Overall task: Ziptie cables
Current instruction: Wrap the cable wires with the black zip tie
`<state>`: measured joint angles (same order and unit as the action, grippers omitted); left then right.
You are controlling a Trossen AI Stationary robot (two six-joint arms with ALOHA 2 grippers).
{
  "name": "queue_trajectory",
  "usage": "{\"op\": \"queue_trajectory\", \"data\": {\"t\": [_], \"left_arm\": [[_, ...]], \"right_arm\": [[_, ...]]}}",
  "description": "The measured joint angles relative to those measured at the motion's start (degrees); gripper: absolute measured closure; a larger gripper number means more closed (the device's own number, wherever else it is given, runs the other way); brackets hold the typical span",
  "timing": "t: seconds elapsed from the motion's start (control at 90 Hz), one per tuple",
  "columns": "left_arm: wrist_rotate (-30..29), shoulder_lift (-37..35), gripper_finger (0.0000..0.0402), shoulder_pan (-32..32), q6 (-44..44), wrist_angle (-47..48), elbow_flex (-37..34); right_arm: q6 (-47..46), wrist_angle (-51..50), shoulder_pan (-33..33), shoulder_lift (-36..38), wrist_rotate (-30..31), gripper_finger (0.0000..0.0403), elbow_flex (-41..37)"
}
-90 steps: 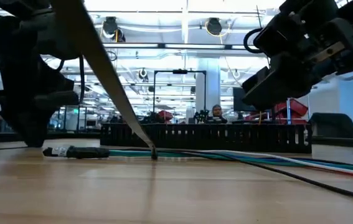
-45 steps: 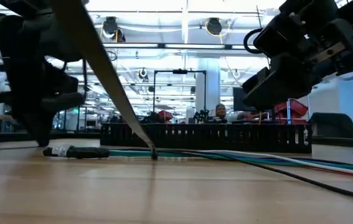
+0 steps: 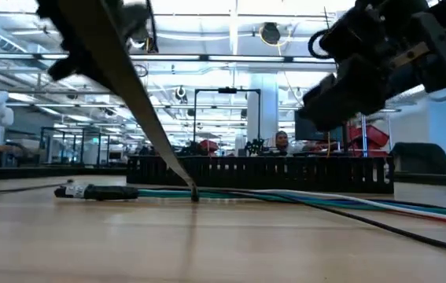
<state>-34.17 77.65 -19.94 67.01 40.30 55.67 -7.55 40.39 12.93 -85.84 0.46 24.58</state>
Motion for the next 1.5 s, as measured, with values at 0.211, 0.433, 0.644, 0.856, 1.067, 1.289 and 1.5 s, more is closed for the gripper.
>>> {"op": "queue_trajectory", "data": {"t": [0.211, 0.433, 0.644, 0.856, 1.067, 1.289, 1.5], "left_arm": [[0.69, 0.21, 0.0392, -0.40, 4.15, 7.25, 0.65], [10.12, 0.74, 0.0346, 1.94, 9.30, 15.12, -2.94], [11.03, 1.09, 0.0252, 6.30, 16.47, 15.35, -7.33], [12.28, 1.37, 0.0225, 10.40, 19.70, 12.96, -12.72], [12.55, 2.31, 0.0224, 11.77, 19.78, 8.10, -15.24], [13.14, 5.88, 0.0224, 11.75, 21.08, 8.96, -15.31], [14.99, 8.42, 0.0224, 11.71, 19.49, 7.91, -15.29]], "right_arm": [[-1.07, -0.53, 0.22, 0.00, 2.50, 0.0394, 0.00], [-2.52, -2.52, 1.25, 0.00, 2.47, 0.0394, 0.00], [-2.52, -2.20, 1.44, 0.00, 2.48, 0.0394, 0.00], [-2.30, -2.80, 1.44, 0.00, 2.48, 0.0394, 0.00], [-2.30, -3.24, 1.44, 0.00, 2.48, 0.0394, 0.00], [-2.39, -3.24, 1.44, -0.02, 2.49, 0.0394, 0.00], [-2.47, -3.26, 1.44, -0.04, 2.50, 0.0394, 0.00]]}}
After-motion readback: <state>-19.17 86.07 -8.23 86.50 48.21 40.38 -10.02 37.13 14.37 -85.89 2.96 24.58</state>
